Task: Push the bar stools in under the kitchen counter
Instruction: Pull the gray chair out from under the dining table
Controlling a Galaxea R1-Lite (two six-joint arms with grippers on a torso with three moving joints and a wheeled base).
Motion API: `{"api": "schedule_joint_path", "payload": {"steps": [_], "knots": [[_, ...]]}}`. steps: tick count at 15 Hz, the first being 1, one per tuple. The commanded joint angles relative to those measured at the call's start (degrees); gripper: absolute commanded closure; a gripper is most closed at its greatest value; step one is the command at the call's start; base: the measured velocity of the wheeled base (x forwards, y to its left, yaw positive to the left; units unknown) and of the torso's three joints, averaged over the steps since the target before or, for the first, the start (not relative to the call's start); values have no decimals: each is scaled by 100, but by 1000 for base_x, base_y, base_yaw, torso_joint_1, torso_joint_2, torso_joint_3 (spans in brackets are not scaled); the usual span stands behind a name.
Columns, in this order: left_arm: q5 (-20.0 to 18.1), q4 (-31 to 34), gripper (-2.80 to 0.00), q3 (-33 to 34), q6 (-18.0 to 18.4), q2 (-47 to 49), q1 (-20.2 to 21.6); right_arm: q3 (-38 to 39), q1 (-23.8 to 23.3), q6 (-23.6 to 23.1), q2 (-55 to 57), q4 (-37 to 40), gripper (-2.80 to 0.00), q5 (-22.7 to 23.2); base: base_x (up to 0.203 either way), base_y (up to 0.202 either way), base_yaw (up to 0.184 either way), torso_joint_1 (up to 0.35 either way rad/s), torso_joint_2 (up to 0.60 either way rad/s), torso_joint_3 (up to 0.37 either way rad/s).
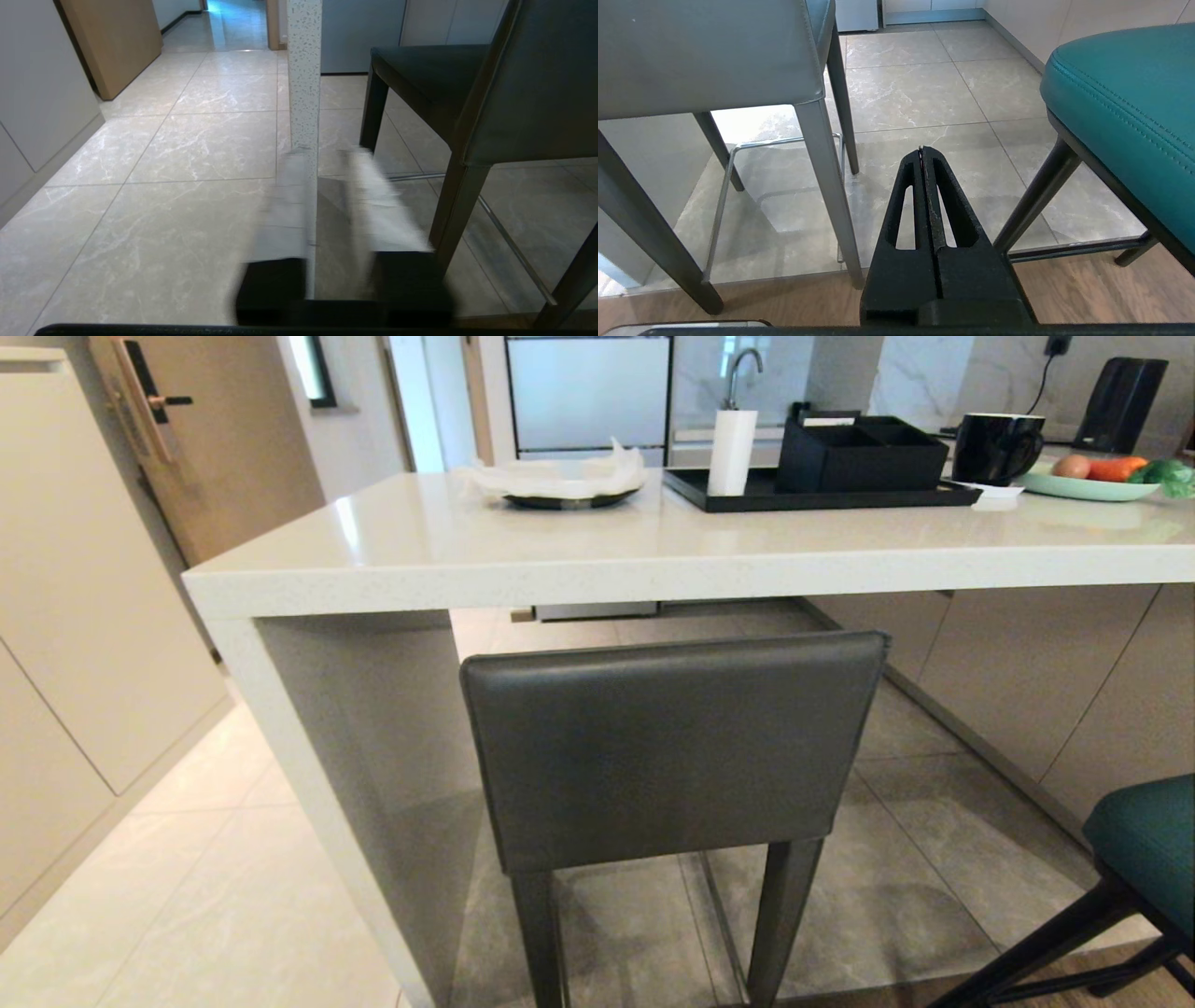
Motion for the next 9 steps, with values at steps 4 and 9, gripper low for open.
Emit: {"api": "schedule_joint_path", "payload": {"steps": [4, 9], "knots": [[-2, -7, -280, 229, 5, 7, 1, 9, 2, 104, 7, -9, -280, -9, 0, 0, 0, 0, 0, 0], [-396, -46, -280, -125, 23, 86, 1, -502, -1, -10, 282, -7, -280, 206, 0, 0, 0, 0, 0, 0]]}}
